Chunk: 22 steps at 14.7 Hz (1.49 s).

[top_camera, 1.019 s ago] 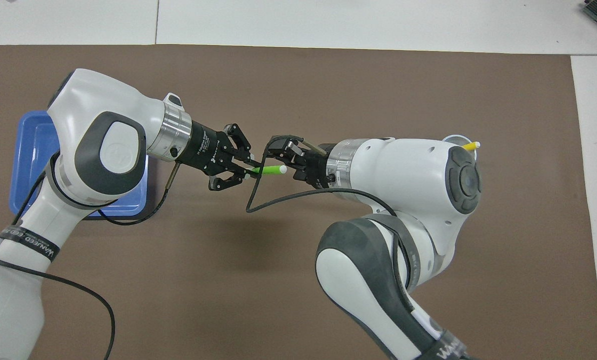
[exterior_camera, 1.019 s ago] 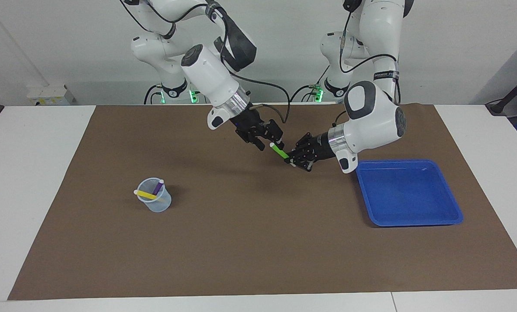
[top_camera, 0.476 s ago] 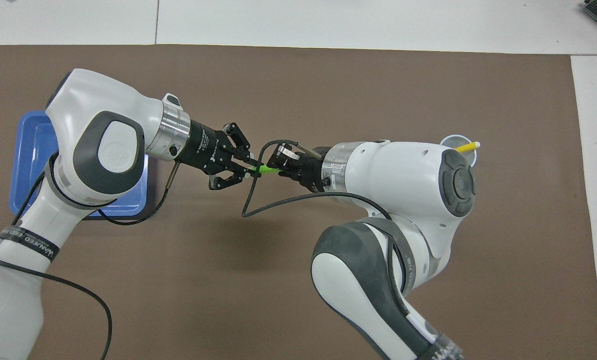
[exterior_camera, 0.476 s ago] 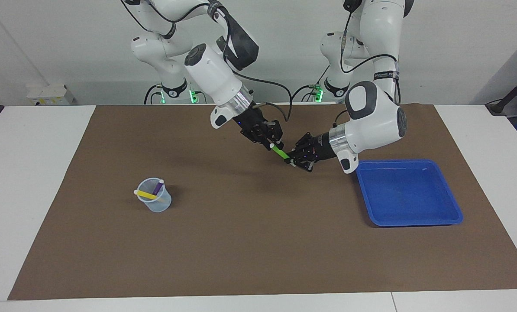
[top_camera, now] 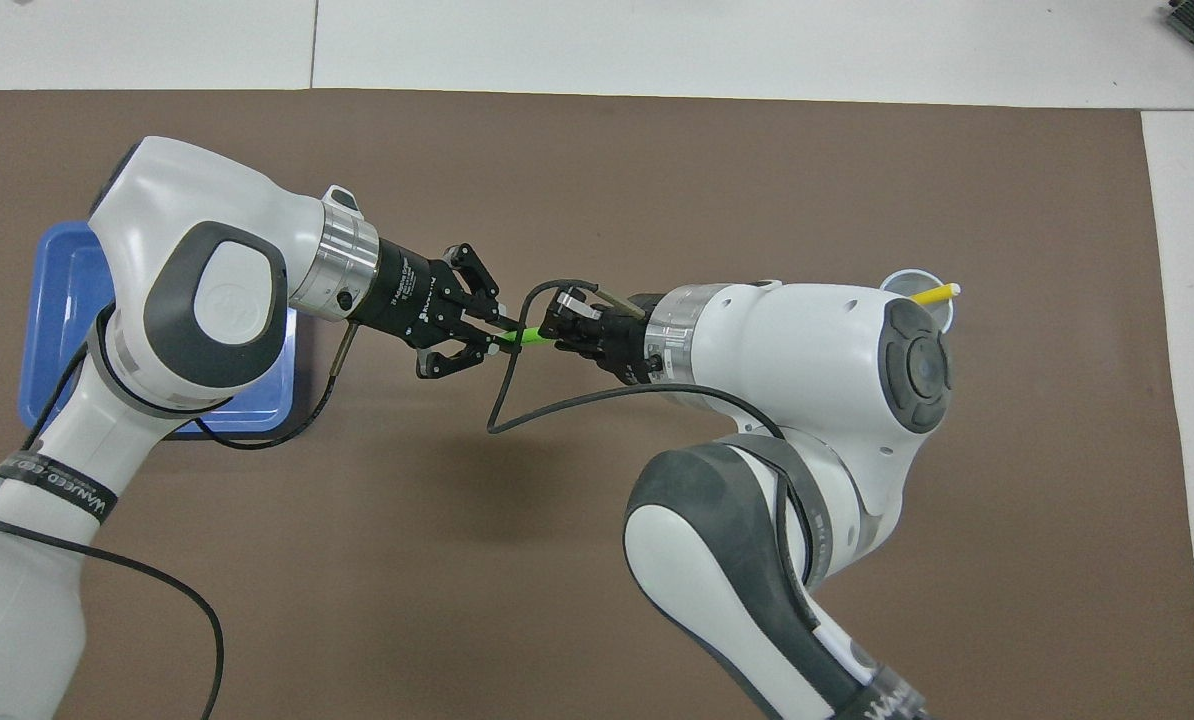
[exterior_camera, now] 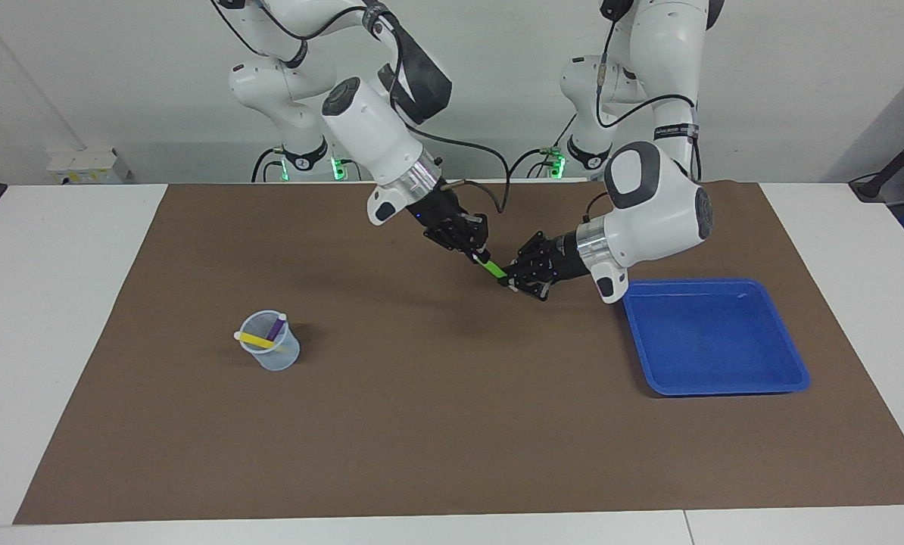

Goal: Transfer and insert pens with both arms

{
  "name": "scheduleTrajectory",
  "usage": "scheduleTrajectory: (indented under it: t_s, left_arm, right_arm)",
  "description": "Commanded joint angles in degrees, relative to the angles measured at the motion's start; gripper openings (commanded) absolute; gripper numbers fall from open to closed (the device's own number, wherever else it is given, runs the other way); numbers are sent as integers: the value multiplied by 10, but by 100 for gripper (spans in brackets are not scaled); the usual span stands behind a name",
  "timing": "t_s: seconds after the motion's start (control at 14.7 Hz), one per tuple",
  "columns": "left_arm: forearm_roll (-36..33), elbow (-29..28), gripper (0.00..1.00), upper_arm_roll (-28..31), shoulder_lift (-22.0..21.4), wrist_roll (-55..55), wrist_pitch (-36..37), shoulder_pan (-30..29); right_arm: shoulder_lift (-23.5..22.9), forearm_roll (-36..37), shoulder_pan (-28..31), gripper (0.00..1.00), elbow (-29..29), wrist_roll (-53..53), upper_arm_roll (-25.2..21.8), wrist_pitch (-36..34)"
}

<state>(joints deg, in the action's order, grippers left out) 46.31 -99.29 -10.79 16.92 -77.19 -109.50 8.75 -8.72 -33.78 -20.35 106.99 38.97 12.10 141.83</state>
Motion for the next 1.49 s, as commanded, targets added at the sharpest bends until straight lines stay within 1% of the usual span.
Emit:
scheduleTrajectory:
  t_s: [0.0, 0.07, 0.27, 0.41, 0.48, 0.61, 0.75, 0.88, 0.95, 1.09, 1.15, 1.29, 1.43]
  left_arm:
    - [1, -15, 92, 5, -13, -1, -8, 5]
    - [0, -14, 100, 5, -16, -1, -8, 5]
    - [-3, -14, 100, 7, -33, -4, -5, 0]
    - [-9, -13, 100, 9, -36, -3, -1, -3]
    - [-38, -13, 100, 9, -38, -1, -1, -4]
    - [-133, -10, 100, 9, -39, 29, 2, -3]
    - [-194, -12, 100, 9, -43, 83, 8, -4]
    - [-218, -11, 100, 10, -44, 128, 16, -21]
    - [-233, -10, 100, 10, -46, 146, 16, -22]
    - [-270, -9, 100, 10, -46, 173, 14, -23]
    - [-285, -9, 100, 10, -46, 179, 13, -23]
    - [-306, -9, 100, 10, -47, 192, 13, -23]
    - [-325, -6, 100, 11, -51, 214, 14, -23]
  right_arm:
    - [11, 0, 8, 0, 11, -14, 0, -1]
    - [11, 6, 8, 0, 11, -20, -1, -2]
    - [11, 38, 8, 0, 11, -21, -1, -4]
    - [11, 72, 9, 0, 11, -23, -1, -12]
    - [12, 108, 11, 0, 11, -30, -2, -30]
    - [21, 177, 39, 0, 7, -58, -2, -78]
    - [41, 196, 75, 0, 6, -127, -2, -130]
    - [57, 200, 127, 0, 3, -241, -2, -185]
    - [63, 214, 155, 0, 2, -310, -2, -203]
    - [68, 252, 199, 0, 2, -416, -2, -214]
    - [69, 275, 211, 0, 2, -456, -2, -213]
    - [71, 345, 221, 0, -4, -520, -2, -212]
    - [72, 395, 221, 0, -11, -548, -2, -213]
